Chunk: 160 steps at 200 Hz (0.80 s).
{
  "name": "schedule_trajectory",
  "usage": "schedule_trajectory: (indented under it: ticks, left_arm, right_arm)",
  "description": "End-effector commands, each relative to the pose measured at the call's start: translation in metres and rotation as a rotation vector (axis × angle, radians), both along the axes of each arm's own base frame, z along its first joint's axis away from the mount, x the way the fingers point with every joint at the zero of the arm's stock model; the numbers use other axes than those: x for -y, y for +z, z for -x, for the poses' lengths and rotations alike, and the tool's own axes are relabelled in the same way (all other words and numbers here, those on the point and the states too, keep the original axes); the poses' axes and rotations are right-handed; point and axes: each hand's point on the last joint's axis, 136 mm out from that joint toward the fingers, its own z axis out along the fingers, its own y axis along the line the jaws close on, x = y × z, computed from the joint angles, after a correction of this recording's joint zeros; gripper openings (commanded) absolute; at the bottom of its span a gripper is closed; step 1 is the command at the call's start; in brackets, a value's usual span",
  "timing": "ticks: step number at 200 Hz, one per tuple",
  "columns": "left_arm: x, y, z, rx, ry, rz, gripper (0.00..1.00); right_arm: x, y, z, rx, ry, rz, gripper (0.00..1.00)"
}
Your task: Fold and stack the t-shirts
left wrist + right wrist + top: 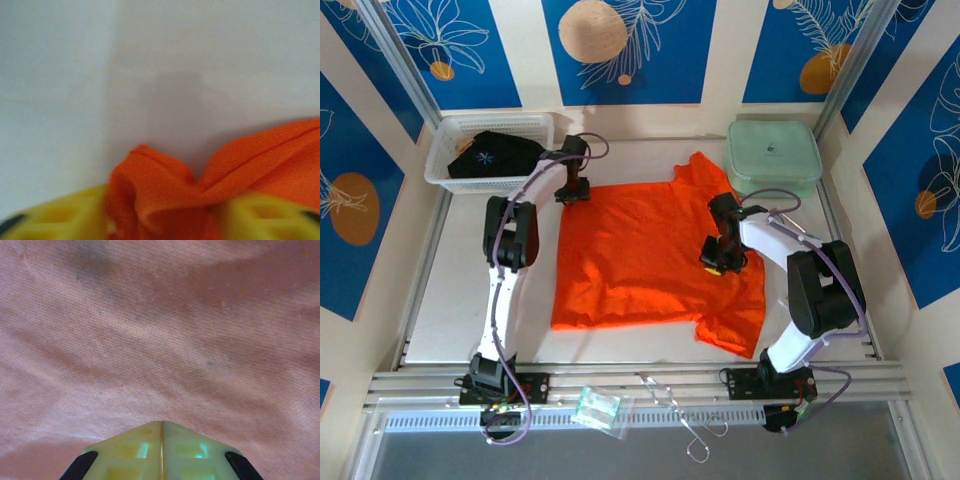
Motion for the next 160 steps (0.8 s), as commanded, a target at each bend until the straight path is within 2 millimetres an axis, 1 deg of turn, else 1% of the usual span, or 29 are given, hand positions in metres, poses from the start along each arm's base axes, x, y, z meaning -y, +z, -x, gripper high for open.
schedule_trajectory:
  ticks: [1,5,7,8,11,23,32,46,55,71,83,91,106,110,122,136,151,160]
  left_arm:
    - [-0.001,-0.011,0.010,-0.057,-0.023,-0.001,0.16]
    - [0.000,-0.007,0.011,-0.047,-0.024,-0.001,0.09]
    - [0.001,-0.005,0.011,-0.039,-0.025,-0.001,0.04]
    - [0.001,-0.004,0.011,-0.035,-0.026,-0.001,0.04]
    - [0.001,0.001,0.011,-0.023,-0.028,-0.004,0.00]
    - [0.003,0.023,0.012,0.036,-0.037,-0.018,0.00]
    - [0.006,0.044,0.014,0.083,-0.047,-0.028,0.00]
    - [0.010,0.070,0.023,0.126,-0.070,-0.061,0.00]
    - [0.011,0.083,0.032,0.145,-0.082,-0.098,0.00]
    - [0.016,0.098,0.052,0.170,-0.111,-0.176,0.12]
    - [0.022,0.098,0.073,0.175,-0.140,-0.243,0.18]
    - [0.031,0.097,0.087,0.185,-0.166,-0.279,0.22]
    - [0.050,0.084,0.120,0.178,-0.226,-0.326,0.30]
    - [0.055,0.077,0.129,0.171,-0.237,-0.336,0.33]
    - [0.068,0.064,0.155,0.154,-0.263,-0.331,0.44]
    - [0.078,0.049,0.183,0.130,-0.277,-0.319,0.55]
    - [0.083,0.047,0.201,0.129,-0.281,-0.312,0.64]
    - [0.084,0.054,0.208,0.137,-0.282,-0.303,0.71]
  right_arm:
    - [-0.004,0.005,0.001,-0.013,-0.001,-0.008,0.09]
    - [-0.004,0.006,0.001,-0.012,-0.001,-0.008,0.09]
    - [-0.004,0.006,0.001,-0.011,-0.001,-0.007,0.09]
    - [-0.004,0.006,0.001,-0.012,0.000,-0.007,0.09]
    - [-0.004,0.006,0.001,-0.011,-0.001,-0.006,0.09]
    - [-0.001,0.006,0.003,-0.011,-0.004,0.000,0.09]
    - [0.000,0.006,0.003,-0.010,-0.005,0.002,0.09]
    - [0.001,0.005,0.004,-0.013,-0.008,0.002,0.09]
    - [0.002,0.003,0.004,-0.014,-0.012,0.000,0.09]
    - [0.002,0.001,0.005,-0.016,-0.013,-0.005,0.09]
    - [0.002,-0.001,0.006,-0.017,-0.013,-0.007,0.09]
    - [0.002,-0.001,0.006,-0.020,-0.012,-0.006,0.09]
    - [0.003,-0.003,0.006,-0.024,-0.010,-0.006,0.09]
    - [0.003,-0.003,0.006,-0.025,-0.011,-0.005,0.09]
    - [0.003,-0.003,0.006,-0.025,-0.010,-0.008,0.09]
    - [0.004,-0.002,0.005,-0.023,-0.012,-0.010,0.09]
    - [0.005,-0.001,0.004,-0.019,-0.013,-0.011,0.09]
    - [0.006,0.000,0.003,-0.017,-0.013,-0.011,0.09]
